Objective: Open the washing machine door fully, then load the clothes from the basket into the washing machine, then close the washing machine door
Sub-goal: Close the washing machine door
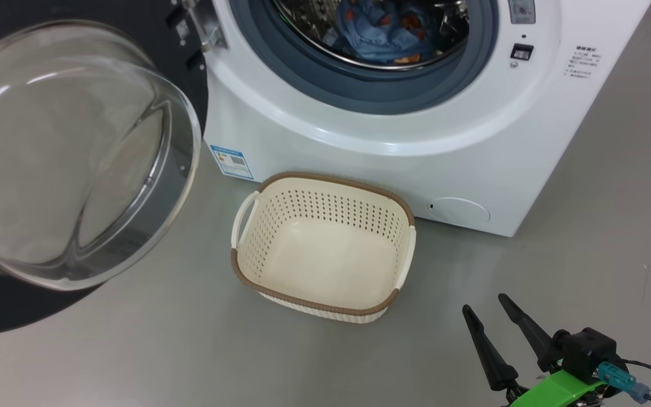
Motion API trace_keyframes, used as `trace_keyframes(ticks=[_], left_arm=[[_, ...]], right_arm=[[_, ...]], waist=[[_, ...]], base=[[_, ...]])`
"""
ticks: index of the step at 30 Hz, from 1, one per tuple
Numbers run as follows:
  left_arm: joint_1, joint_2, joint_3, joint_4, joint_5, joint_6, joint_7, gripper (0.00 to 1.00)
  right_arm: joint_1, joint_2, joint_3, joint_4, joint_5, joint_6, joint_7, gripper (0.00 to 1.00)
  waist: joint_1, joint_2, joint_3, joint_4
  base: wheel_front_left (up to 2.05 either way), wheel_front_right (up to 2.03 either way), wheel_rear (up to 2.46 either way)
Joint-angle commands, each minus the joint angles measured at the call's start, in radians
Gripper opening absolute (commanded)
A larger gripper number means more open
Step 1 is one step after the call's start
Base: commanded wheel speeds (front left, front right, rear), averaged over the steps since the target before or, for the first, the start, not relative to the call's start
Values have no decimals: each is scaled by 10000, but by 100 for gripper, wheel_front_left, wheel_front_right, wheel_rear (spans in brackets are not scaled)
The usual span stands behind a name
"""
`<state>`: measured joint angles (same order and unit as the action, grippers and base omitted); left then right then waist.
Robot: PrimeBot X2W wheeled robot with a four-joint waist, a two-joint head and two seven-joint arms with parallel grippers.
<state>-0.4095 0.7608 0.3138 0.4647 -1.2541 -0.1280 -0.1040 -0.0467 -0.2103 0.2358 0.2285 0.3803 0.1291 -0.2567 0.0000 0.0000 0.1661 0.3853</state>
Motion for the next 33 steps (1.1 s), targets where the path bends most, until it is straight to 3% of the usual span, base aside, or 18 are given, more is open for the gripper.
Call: trace_keyframes(ticks=[1, 10, 16, 33], left_arm=[[-606, 974, 135, 195, -515, -27, 505, 0], [-1448, 1910, -797, 2281, -2238, -27, 3824, 0], [-1444, 1743, -1197, 2583, -2875, -27, 5377, 0], [-1070, 1304, -1651, 1853, -3746, -27, 7982, 0]], right_arm=[[-271, -63, 190, -211, -61, 16, -51, 100], [-527, -156, 316, -235, -148, 16, -51, 100], [-535, -165, 325, -192, -186, 16, -51, 100], [-420, -208, 176, -159, -211, 16, -51, 100]], waist=[[0, 0, 238, -148], [0, 0, 643, -263], [0, 0, 725, -275], [0, 0, 423, -263]], base=[[0, 0, 0], [0, 0, 0], [0, 0, 0], [0, 0, 0]])
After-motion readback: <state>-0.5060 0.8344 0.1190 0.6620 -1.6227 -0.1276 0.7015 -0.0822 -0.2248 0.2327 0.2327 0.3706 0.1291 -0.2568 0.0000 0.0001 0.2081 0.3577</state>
